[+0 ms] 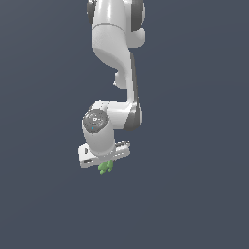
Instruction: Pick up the object and move it to a goal position.
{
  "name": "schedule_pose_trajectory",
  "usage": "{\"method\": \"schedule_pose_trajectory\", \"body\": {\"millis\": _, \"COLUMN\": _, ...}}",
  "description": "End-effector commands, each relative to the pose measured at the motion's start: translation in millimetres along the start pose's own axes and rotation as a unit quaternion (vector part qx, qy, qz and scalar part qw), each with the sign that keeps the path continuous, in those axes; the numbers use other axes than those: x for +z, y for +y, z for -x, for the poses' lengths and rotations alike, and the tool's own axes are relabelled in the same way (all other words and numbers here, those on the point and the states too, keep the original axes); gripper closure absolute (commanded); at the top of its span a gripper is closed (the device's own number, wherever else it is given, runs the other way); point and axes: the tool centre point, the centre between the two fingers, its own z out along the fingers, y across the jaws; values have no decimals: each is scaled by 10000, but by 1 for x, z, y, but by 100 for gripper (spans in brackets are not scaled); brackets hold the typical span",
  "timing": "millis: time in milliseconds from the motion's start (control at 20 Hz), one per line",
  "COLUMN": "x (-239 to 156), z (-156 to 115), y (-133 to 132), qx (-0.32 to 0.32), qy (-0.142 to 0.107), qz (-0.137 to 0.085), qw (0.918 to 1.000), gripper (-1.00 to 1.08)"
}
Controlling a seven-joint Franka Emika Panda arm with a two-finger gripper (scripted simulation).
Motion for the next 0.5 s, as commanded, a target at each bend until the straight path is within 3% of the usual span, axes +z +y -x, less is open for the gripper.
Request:
{"method": "schedule_pose_trajectory", "body": {"millis": 0, "x": -9, "z": 5, "y": -9, "qx": -2, "qy": 4, "qz": 1, "qw": 10000, "gripper": 108}}
{"method": "schedule_pose_trajectory", "body": {"millis": 450, "x": -56, "z": 34, "y": -55, "qx": -5, "qy": 3, "qz": 2, "qw": 10000, "gripper": 108}}
